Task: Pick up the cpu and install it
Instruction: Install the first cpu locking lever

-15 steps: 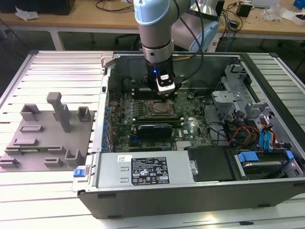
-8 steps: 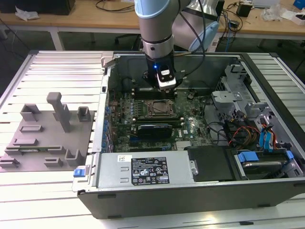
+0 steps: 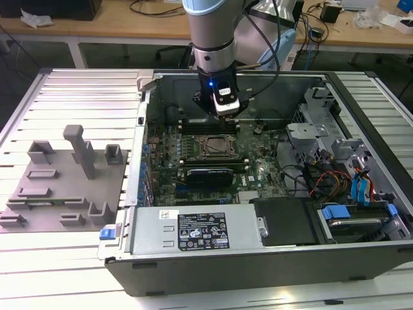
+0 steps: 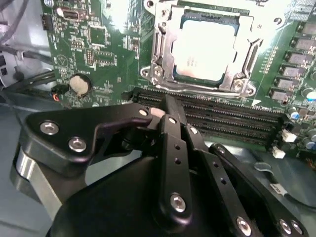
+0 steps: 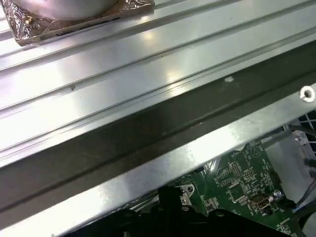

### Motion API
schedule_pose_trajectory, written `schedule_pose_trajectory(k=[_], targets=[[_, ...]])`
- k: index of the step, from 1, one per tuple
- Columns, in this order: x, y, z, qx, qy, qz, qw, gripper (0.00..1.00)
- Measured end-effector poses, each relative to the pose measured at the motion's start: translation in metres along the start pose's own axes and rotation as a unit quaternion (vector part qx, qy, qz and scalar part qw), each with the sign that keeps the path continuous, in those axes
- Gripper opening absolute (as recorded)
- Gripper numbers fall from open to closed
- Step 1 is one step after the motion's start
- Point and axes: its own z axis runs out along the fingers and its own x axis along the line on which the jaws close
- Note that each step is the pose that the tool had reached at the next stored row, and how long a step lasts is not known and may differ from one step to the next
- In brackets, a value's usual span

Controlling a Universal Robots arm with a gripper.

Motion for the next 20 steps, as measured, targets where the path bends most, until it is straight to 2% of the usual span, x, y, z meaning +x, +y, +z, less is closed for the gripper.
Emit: schedule_pose_trajectory(k=[1, 2, 3, 4, 5, 7, 9, 12, 15, 17, 20], targets=[[0.0000, 0.0000, -0.0001, 0.0022, -0.0009, 0.000, 1.0000, 0.11], [0.0000, 0.0000, -0.0001, 0.0105, -0.0041, -0.002, 0.9999, 0.11], [-0.0001, -0.0003, -0.0001, 0.0315, -0.0114, -0.007, 0.9994, 0.11], [-0.0005, -0.0010, 0.0000, 0.0422, -0.0151, -0.009, 0.9990, 0.11], [-0.0011, -0.0025, -0.0002, 0.0446, -0.0154, -0.010, 0.9988, 0.11], [-0.0026, -0.0058, -0.0004, 0.0445, -0.0153, -0.010, 0.9988, 0.11], [-0.0053, -0.0121, -0.0008, 0.0446, -0.0153, -0.010, 0.9988, 0.11], [-0.0119, -0.0268, -0.0017, 0.0445, -0.0153, -0.010, 0.9988, 0.11], [-0.0157, -0.0352, -0.0022, 0.0443, -0.0152, -0.011, 0.9988, 0.11], [-0.0170, -0.0383, -0.0024, 0.0443, -0.0151, -0.011, 0.9988, 0.11], [-0.0170, -0.0383, -0.0024, 0.0443, -0.0152, -0.011, 0.9988, 0.11]])
